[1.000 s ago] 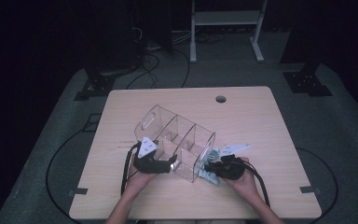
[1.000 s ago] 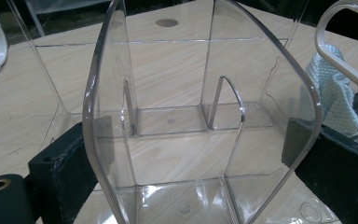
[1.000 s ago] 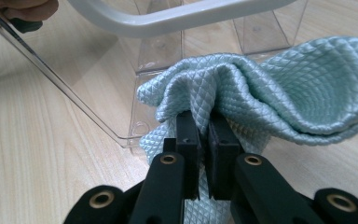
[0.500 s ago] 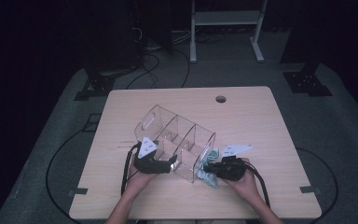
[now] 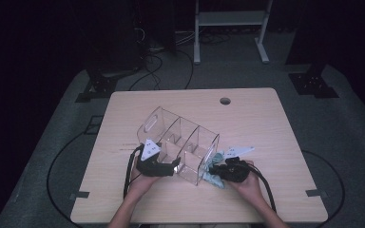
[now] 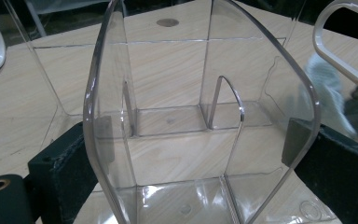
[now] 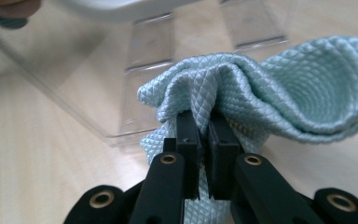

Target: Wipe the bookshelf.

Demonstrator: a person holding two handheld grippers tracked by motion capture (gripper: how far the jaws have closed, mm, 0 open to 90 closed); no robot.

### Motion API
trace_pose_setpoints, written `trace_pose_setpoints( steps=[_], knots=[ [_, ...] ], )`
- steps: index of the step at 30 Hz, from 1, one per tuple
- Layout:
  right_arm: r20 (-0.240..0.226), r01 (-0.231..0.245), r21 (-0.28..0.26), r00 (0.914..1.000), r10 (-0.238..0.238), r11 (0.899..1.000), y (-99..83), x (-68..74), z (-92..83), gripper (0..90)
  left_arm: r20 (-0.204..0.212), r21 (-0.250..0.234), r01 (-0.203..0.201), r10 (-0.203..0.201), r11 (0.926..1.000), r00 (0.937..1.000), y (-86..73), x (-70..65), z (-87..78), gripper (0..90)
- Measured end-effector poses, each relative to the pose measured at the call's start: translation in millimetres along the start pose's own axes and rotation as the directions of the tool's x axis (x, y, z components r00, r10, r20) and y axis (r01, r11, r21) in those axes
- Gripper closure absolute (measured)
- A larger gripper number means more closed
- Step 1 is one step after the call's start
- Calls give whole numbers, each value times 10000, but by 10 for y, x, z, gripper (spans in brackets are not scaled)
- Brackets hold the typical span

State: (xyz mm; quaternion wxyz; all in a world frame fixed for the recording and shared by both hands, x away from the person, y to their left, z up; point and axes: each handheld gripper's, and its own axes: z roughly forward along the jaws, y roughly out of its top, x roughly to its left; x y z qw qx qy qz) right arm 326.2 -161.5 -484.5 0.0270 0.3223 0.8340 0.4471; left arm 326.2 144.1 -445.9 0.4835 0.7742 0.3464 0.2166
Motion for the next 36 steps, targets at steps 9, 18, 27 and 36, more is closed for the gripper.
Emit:
trace_pose_setpoints(
  steps=[9, 18, 27, 36],
  knots=[
    [-97, 90, -3, 9999, -90, 10000, 9, 19, 4, 851, -11, 10, -9, 9, 10000, 10000, 2, 4, 2, 49],
    [-167, 21, -37, 9999, -21, 10000, 4, 39, 8, 850, 14, -13, -6, 6, 10000, 10000, 3, 11, -2, 48],
    [54, 172, -31, 9998, -171, 9998, 32, 28, 14, 850, -51, -40, 13, -13, 10000, 10000, 5, 13, -7, 48],
    [-52, 340, 104, 9994, -339, 9994, 34, 65, 36, 851, -55, -22, -47, 46, 10000, 10000, 7, 28, -16, 49]
  ],
)
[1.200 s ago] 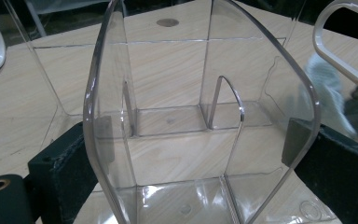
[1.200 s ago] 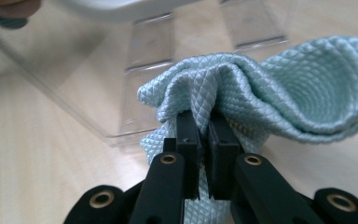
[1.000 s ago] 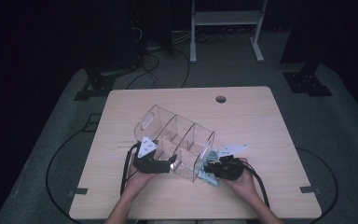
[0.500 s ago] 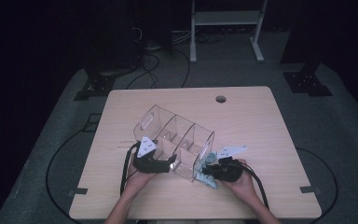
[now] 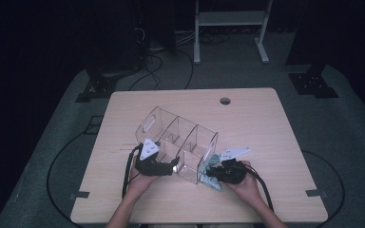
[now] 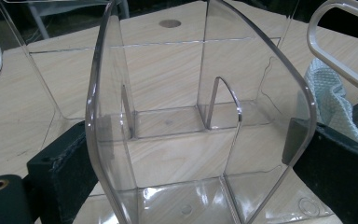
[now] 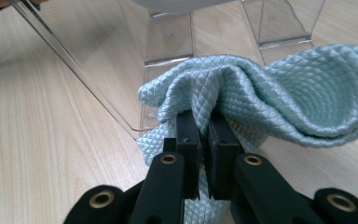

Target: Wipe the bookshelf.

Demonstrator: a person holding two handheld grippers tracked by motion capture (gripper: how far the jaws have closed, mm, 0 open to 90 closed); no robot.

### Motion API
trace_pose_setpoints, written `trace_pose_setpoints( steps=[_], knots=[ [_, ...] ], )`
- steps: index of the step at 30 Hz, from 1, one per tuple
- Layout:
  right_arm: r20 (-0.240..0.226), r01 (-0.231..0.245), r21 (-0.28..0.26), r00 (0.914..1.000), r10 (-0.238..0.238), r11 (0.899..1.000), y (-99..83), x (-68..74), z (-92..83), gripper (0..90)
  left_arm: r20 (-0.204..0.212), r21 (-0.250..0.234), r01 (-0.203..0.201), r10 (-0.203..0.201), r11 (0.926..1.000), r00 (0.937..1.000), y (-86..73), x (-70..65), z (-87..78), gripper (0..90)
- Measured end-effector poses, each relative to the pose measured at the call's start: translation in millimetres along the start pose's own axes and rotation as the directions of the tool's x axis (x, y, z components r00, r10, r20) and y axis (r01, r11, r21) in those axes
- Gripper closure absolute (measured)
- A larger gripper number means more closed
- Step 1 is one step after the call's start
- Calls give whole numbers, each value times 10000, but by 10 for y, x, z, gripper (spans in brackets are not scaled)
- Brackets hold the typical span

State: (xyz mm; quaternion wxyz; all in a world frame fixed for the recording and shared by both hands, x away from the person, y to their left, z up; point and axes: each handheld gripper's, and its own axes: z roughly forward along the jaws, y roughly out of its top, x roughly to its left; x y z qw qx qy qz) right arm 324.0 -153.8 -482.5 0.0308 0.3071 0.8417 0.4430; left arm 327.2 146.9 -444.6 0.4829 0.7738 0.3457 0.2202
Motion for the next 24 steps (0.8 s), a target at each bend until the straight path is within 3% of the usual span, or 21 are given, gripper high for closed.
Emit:
trace_pose_setpoints(
  steps=[6, 11, 14, 20, 24],
  knots=[
    [-76, 74, 34, 9999, -74, 10000, -9, -37, -35, 817, -10, 5, -6, 6, 10000, 10000, 1, -1, 0, 49],
    [23, -323, 129, 9995, 323, 9994, -11, -172, -151, 660, 15, -42, 26, -26, 10000, 10000, -1, 0, 6, 46],
    [192, -564, 120, 9982, 561, 9983, -15, -229, -123, 585, -5, -13, 27, -27, 10000, 10000, 1, -3, 5, 46],
    [355, -277, 292, 9990, 267, 9992, 22, -208, 30, 625, 35, 24, -22, 22, 10000, 10000, 8, 3, 0, 49],
    [-32, -446, 57, 9990, 446, 9990, 1, -212, 46, 762, -20, 6, 42, -42, 10000, 10000, 12, 11, 9, 52]
  ],
)
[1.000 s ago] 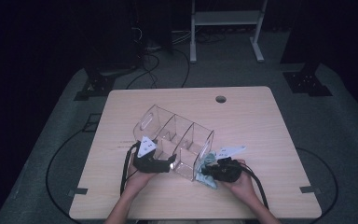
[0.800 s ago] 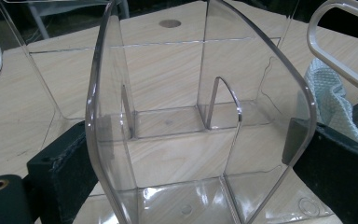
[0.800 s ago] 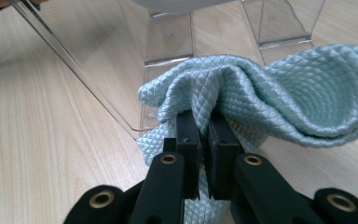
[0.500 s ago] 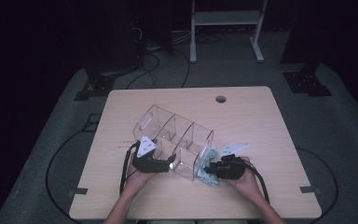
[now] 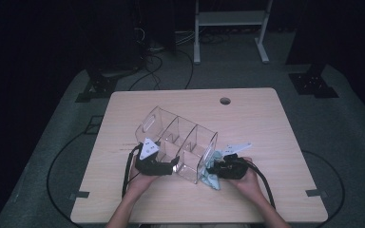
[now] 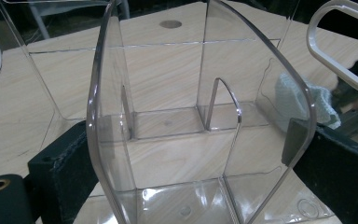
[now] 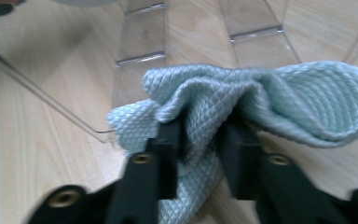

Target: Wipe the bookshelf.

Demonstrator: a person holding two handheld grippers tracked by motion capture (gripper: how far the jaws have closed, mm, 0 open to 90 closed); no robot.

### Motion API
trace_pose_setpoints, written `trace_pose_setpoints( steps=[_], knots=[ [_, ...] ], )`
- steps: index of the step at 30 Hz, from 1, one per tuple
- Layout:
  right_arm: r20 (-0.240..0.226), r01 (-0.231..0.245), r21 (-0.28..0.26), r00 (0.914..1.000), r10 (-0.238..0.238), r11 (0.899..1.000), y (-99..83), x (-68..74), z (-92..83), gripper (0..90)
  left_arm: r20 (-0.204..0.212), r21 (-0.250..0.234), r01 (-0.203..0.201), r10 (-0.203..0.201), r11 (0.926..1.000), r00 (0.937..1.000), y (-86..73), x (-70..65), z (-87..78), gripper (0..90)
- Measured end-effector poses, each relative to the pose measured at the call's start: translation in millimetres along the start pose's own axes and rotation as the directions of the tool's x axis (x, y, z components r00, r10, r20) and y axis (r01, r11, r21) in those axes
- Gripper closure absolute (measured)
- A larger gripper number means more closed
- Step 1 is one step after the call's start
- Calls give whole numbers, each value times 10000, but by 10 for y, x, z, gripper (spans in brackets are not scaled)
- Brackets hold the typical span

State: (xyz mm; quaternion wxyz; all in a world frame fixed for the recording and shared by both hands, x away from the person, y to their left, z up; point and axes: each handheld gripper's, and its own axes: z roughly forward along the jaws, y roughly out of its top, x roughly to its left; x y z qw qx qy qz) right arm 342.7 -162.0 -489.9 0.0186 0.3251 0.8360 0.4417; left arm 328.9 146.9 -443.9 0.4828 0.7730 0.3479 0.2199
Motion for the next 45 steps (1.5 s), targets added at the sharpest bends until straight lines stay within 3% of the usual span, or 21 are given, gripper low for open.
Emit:
trace_pose_setpoints(
  steps=[8, 13, 18, 22, 24, 27, 31, 36, 41, 45],
  knots=[
    [-54, 390, -76, 9992, -390, 9992, 41, 93, -57, 814, -102, -21, 56, -56, 10000, 9999, -8, 0, -9, 51],
    [643, 165, -576, 9978, -128, 9982, 90, 30, -149, 814, -109, 13, -21, 21, 10000, 9999, -5, -2, -14, 51],
    [940, 743, -303, 9930, -712, 9968, 134, 152, -146, 814, -123, 2, -17, 17, 10000, 9999, -5, -4, -12, 51],
    [1420, 484, -822, 9892, -364, 9954, 203, 62, -243, 814, -108, 48, -97, 97, 9999, 9999, 0, -11, -14, 51],
    [1214, 162, -954, 9926, -46, 9953, 198, 52, -248, 815, -116, 20, -79, 79, 10000, 9999, 0, -16, -11, 51],
    [1214, 533, -667, 9916, -449, 9963, 169, 87, -191, 815, -93, 23, -89, 89, 10000, 9999, -2, -11, -11, 51],
    [1458, 255, -1071, 9893, -97, 9939, 206, 40, -263, 813, -63, 13, -152, 152, 9999, 9999, 2, -21, -6, 51],
    [1244, 620, -781, 9909, -520, 9950, 166, 108, -214, 815, -54, 7, -88, 88, 10000, 9999, 1, -26, -6, 51],
    [1268, 296, -1062, 9918, -159, 9939, 188, 25, -273, 815, 35, 53, -206, 206, 9998, 9998, 5, -36, -10, 51],
    [1111, 236, -757, 9937, -151, 9968, 145, 34, -218, 815, 97, 49, -208, 208, 9998, 9997, 2, -31, -15, 51]
  ],
)
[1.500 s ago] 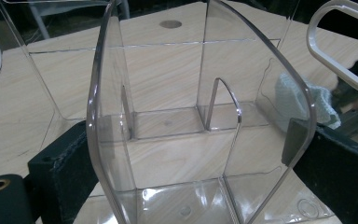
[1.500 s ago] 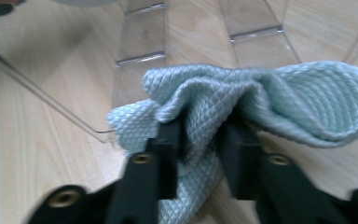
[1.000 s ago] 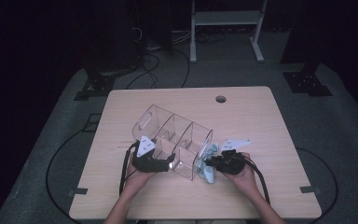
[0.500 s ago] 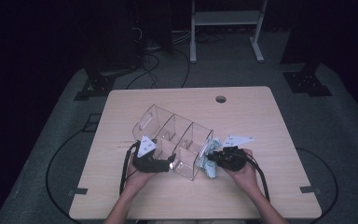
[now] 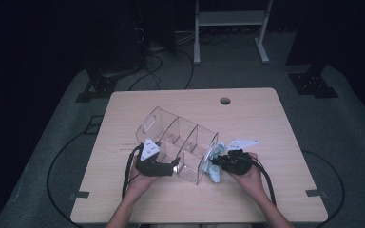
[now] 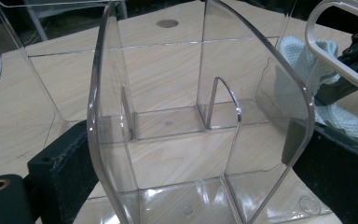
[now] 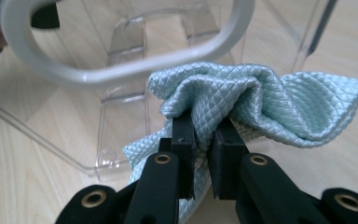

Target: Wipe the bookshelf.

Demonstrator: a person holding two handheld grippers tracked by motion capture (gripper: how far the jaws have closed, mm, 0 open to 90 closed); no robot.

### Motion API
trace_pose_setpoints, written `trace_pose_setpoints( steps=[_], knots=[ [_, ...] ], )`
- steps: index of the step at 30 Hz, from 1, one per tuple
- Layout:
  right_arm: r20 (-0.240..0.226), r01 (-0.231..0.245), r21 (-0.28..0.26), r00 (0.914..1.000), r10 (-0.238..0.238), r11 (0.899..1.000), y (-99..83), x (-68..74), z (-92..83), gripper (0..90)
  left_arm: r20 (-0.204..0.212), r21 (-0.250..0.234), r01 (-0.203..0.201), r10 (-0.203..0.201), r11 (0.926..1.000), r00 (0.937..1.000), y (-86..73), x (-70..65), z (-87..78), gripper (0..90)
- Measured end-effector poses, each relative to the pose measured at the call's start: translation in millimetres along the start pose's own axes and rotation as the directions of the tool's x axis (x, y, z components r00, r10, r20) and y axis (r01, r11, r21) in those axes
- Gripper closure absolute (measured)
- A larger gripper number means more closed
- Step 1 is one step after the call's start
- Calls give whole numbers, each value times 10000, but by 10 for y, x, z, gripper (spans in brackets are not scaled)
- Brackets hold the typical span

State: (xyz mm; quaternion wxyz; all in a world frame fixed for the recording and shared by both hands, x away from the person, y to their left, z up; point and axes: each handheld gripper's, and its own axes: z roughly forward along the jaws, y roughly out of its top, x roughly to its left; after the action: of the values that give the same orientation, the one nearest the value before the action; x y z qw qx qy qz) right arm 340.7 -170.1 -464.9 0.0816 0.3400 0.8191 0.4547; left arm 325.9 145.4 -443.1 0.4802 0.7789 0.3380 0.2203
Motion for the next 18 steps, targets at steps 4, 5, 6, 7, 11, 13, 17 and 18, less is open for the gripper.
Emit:
trace_pose_setpoints(
  steps=[4, 5, 6, 7, 11, 13, 17, 18],
  knots=[
    [182, 55, -181, 9998, -52, 9998, 29, -14, -55, 815, 103, 18, -91, 91, 10000, 9999, 4, -12, 0, 51],
    [245, 28, -347, 9997, -20, 9994, 50, -20, -93, 815, 123, 22, -123, 123, 9999, 9998, 5, -17, 0, 51],
    [283, -4, -489, 9996, 18, 9988, 70, -27, -132, 815, 146, 18, -139, 139, 9999, 9998, 5, -22, 0, 51],
    [294, -43, -617, 9996, 61, 9981, 81, -37, -164, 815, 171, 23, -171, 171, 9999, 9997, 7, -24, 1, 50],
    [207, -154, -82, 9997, 156, 9998, -45, -53, -39, 815, 182, 18, -154, 154, 9999, 9997, 4, -28, 0, 49],
    [202, -196, -18, 9996, 197, 9998, -64, -60, -19, 815, 187, 18, -156, 156, 9999, 9997, 5, -27, 0, 49],
    [371, -9, -541, 9993, 29, 9985, 50, -33, -147, 815, 198, -1, -184, 184, 9998, 9996, 4, -29, 1, 47],
    [416, 18, -603, 9991, 7, 9982, 68, -28, -164, 815, 206, 8, -195, 194, 9998, 9996, 5, -28, 2, 46]
  ],
)
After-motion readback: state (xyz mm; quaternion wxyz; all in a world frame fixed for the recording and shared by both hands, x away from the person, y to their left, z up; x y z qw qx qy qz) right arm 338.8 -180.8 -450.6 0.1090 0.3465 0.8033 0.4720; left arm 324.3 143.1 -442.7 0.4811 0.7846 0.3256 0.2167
